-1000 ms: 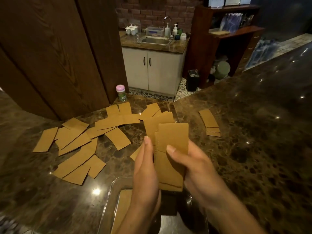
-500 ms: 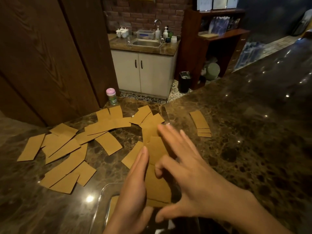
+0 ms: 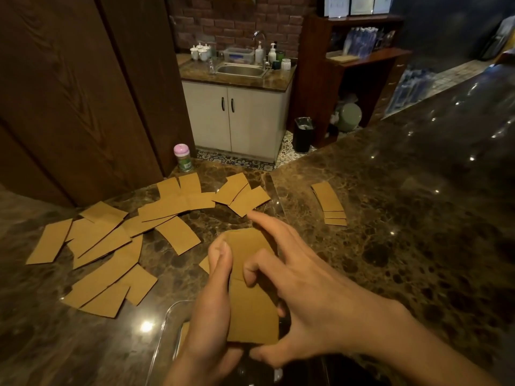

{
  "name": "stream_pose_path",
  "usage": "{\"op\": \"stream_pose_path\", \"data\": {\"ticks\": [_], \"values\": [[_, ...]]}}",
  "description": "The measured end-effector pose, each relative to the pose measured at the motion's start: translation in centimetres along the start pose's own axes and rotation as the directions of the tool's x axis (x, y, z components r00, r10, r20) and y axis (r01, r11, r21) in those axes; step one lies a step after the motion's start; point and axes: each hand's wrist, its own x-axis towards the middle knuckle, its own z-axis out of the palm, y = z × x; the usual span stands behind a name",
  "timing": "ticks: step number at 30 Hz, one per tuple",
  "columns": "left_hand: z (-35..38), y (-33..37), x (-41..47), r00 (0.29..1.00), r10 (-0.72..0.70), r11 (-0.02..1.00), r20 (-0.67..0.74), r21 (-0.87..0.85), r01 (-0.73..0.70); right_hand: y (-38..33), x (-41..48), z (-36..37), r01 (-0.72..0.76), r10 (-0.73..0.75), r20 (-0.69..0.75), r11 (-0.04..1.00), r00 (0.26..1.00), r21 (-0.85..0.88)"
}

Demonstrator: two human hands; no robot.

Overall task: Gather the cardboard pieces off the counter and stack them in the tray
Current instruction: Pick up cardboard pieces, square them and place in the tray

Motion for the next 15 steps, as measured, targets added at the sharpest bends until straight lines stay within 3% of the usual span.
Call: {"op": "stream_pose_path", "data": {"ticks": [5,10,15], "values": [[0.0,0.5,0.1,0.998,0.013,1.000,0.060,0.006,-0.013,-0.1,0.3,0.0,-0.019,0.021,-0.024,0.996,0.999,0.085],[-0.4,0.6,0.1,0.997,-0.008,0.995,0.082,0.104,0.000,1.0,0.3,0.8,0.000,0.000,-0.135,1.000,0.991,0.002],[-1.1,0.5,0.2,0.997,-0.043,0.992,0.058,0.121,0.036,1.1,0.1,1.9,0.011,-0.008,-0.102,1.000,0.995,0.022]]}}
